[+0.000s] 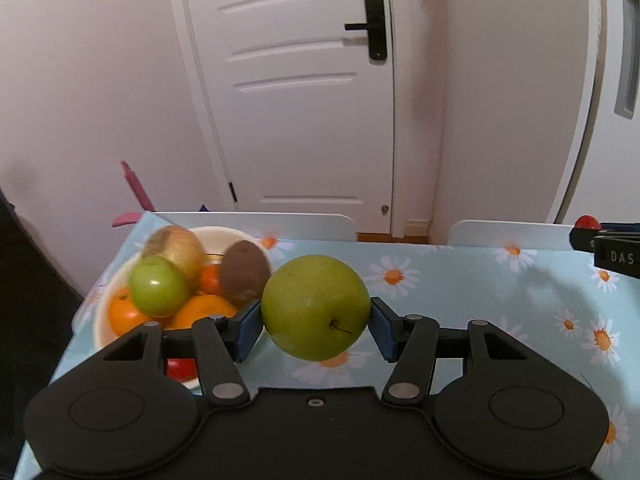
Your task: Organize fruits
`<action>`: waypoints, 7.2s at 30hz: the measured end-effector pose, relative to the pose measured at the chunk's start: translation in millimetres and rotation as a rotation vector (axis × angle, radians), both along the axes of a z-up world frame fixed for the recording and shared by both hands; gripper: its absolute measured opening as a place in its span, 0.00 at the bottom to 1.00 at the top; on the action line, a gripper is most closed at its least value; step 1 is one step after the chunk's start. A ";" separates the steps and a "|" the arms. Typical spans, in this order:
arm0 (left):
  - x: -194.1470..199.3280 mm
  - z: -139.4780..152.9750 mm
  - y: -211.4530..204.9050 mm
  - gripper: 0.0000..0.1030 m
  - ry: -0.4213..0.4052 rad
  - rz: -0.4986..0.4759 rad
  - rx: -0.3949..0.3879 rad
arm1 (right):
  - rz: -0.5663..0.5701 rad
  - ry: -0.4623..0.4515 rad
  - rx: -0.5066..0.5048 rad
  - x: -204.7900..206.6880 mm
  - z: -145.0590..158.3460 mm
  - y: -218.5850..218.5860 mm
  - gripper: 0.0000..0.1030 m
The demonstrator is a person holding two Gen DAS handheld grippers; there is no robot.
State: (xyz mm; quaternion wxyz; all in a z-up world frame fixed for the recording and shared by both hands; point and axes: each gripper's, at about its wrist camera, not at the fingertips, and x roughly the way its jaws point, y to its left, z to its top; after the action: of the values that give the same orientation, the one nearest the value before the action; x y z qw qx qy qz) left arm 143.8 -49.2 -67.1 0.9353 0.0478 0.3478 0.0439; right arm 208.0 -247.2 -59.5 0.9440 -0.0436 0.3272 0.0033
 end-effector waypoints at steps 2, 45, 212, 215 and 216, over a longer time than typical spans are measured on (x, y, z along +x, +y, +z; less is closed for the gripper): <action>-5.4 5.8 10.8 0.59 -0.007 0.008 -0.001 | 0.020 -0.001 0.013 -2.9 6.0 14.8 0.48; 77.9 -12.6 230.3 0.59 0.109 -0.090 -0.054 | 0.056 0.049 0.068 36.8 1.3 261.8 0.48; -121.1 88.5 101.9 1.00 -0.153 -0.182 -0.054 | -0.191 0.007 0.019 -182.8 89.0 122.1 1.00; -121.0 88.0 100.9 1.00 -0.155 -0.187 -0.052 | -0.190 0.008 0.018 -181.3 88.1 123.9 1.00; -121.1 87.9 100.8 1.00 -0.157 -0.188 -0.051 | -0.192 0.009 0.018 -180.8 88.2 124.0 1.00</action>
State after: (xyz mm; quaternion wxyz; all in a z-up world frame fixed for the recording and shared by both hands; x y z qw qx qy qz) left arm 22.7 51.6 20.8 0.9606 0.0527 0.2685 -0.0492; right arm 27.2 -123.2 28.7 0.9389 -0.0035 0.3338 -0.0837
